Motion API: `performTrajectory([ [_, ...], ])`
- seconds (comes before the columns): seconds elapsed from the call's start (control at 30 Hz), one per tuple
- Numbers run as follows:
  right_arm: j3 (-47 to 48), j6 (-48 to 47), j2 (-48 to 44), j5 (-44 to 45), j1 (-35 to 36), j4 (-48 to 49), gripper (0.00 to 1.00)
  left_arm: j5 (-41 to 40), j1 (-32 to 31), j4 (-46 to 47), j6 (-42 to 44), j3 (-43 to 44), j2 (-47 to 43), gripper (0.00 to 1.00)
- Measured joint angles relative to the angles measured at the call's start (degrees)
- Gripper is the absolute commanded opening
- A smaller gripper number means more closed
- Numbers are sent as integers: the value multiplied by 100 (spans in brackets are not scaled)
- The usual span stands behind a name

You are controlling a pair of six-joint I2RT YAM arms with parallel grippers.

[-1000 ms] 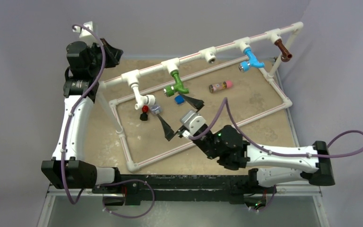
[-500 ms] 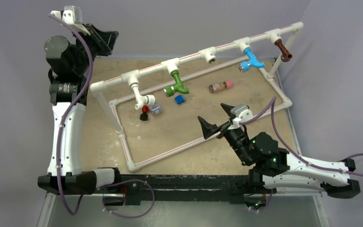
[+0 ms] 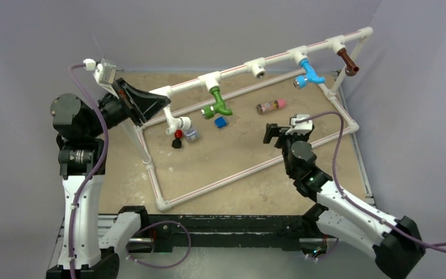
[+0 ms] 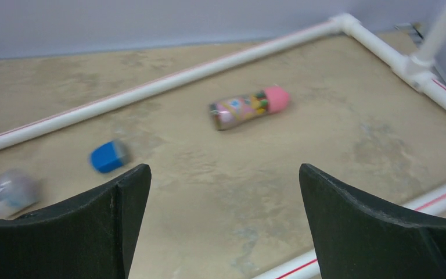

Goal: Install the water faucets

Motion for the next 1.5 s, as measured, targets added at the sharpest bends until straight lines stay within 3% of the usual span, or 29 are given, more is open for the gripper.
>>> performTrajectory([
  [0.2,-1128,160,1237,-516,-1928,1937,99,358,-162,-732,164,-691,-380,12],
  [0.33,-1488,164,2232,-846,-2785,3458,99,251,-522,-1191,470,-708,-577,12],
  [0.7,-1591,46,3923,-1438,-3268,6111,99,188,-1084,-1373,789,-780,-730,13],
  [0.83,-1580,4,4426,-1541,-3375,6133,99,138,-1239,-1397,901,-798,-629,13],
  [1.17,-1572,-31,4378,-1458,-3410,6367,99,157,-1580,-1519,968,-741,-470,15],
  [1.5,-1572,-42,4378,-1453,-3410,6369,99,949,-1967,-1360,922,-592,-125,16],
])
